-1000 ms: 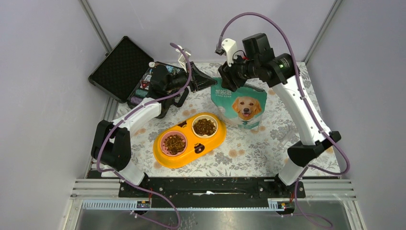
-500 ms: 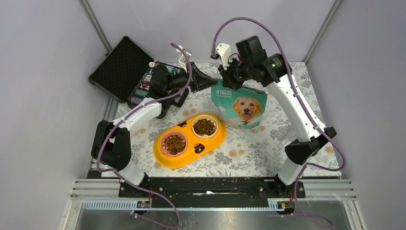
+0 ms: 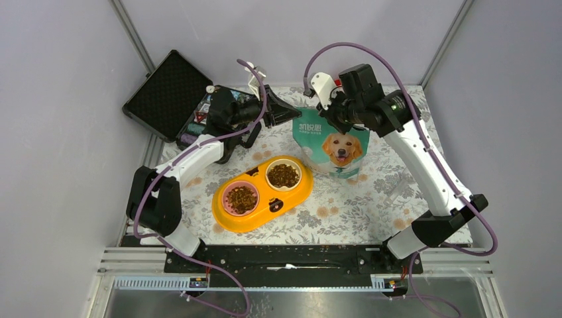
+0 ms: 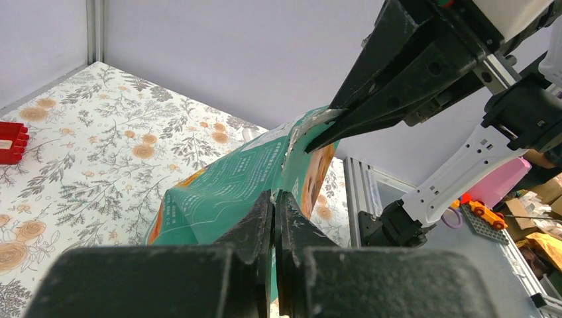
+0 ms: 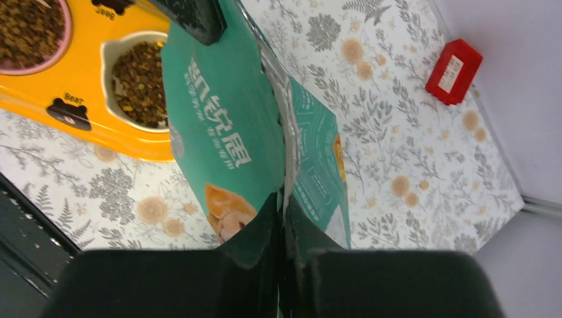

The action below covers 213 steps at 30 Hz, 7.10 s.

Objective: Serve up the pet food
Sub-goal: Close the pet food bag at the center of the board.

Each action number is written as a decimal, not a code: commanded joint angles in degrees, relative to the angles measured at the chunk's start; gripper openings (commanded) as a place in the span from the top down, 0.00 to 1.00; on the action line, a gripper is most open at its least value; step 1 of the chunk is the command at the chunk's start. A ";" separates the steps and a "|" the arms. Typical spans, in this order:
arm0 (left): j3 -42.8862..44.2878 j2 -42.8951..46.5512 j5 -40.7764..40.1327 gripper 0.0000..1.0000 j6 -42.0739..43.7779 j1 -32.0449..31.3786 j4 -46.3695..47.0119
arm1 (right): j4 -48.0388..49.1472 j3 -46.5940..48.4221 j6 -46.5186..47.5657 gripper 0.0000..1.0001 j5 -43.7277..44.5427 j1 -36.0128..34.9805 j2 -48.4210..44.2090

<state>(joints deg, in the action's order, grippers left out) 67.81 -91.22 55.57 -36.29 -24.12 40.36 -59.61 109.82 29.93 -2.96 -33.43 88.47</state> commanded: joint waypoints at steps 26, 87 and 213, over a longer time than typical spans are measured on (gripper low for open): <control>3.07 5.60 -1.36 1.00 1.28 1.62 5.66 | -2.80 11.37 -4.84 0.86 0.73 0.38 4.06; 3.03 6.12 -0.20 1.00 0.04 1.57 6.92 | 1.31 -3.47 -4.84 1.00 7.07 8.20 -8.01; 5.35 5.43 -1.23 1.00 -0.27 0.56 5.17 | 14.98 -11.30 -10.73 0.23 11.38 6.88 -22.06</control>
<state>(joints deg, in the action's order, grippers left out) 68.55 -90.35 55.18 -36.03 -24.62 37.17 -49.76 101.25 21.39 6.68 -27.42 73.08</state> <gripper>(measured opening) 0.016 0.765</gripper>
